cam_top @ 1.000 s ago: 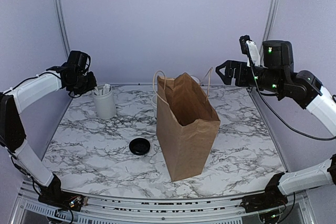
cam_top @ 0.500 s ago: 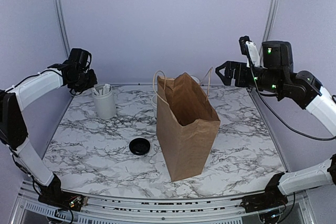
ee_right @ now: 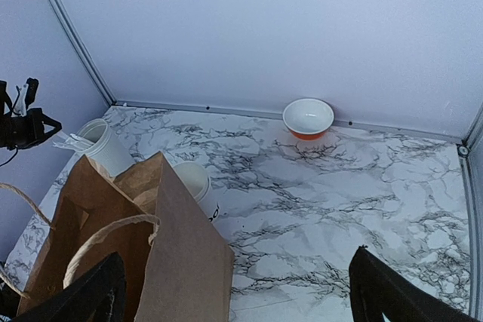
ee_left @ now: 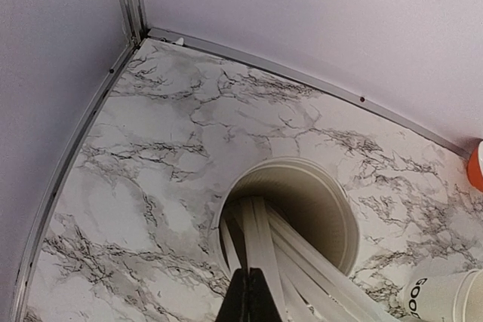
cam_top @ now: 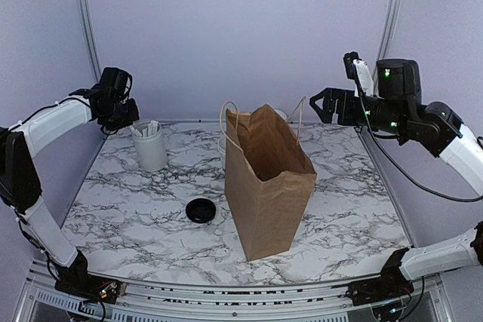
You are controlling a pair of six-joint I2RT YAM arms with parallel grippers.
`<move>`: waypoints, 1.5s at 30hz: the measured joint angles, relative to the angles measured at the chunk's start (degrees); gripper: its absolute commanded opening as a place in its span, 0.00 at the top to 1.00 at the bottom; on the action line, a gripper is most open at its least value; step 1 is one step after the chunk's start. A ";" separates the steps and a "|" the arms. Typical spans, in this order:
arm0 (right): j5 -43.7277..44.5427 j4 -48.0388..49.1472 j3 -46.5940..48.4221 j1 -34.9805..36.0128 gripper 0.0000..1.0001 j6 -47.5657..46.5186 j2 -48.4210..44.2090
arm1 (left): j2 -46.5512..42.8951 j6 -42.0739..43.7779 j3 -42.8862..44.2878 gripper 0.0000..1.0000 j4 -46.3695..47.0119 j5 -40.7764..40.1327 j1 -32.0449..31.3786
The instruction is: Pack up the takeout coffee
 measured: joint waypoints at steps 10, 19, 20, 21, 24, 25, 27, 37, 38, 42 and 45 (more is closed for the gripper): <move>0.02 0.00 0.02 0.00 0.00 -0.28 0.02 | -0.26 2.64 6.69 1.00 -4.59 -1.20 0.02; 0.04 0.00 0.04 0.00 0.00 -0.81 0.52 | -3.58 4.52 8.85 1.00 -9.01 -1.86 -0.70; 0.04 0.00 0.04 0.02 0.00 -0.87 0.59 | -4.02 4.72 9.25 1.00 -9.42 -2.12 -0.85; 0.04 0.00 0.04 0.00 0.00 -0.90 0.68 | -4.52 4.92 9.84 1.00 -9.92 -2.54 -1.14; 0.04 0.02 0.15 0.00 0.00 -0.94 0.90 | -6.05 5.53 11.56 1.00 -11.28 -3.80 -2.03; 0.02 0.02 0.15 0.00 0.00 -0.94 0.96 | -6.49 5.75 12.04 1.00 -11.58 -4.20 -2.32; 0.04 0.02 0.17 0.00 0.00 -1.07 1.14 | -7.48 6.23 12.76 1.00 -12.13 -5.11 -2.91; -0.22 0.02 0.20 0.00 0.00 -1.27 2.14 | -9.31 7.37 14.01 1.00 -13.86 -7.98 -4.72; -0.26 0.02 0.20 0.00 0.00 -1.27 2.21 | -9.25 7.43 14.01 1.00 -13.97 -8.00 -4.72; -0.44 0.02 0.22 0.00 0.00 -1.27 2.27 | -8.66 7.45 14.01 1.00 -14.29 -7.96 -4.70; -0.46 0.02 0.24 0.00 0.00 -1.25 2.27 | -8.22 7.45 14.03 1.00 -14.36 -7.96 -4.72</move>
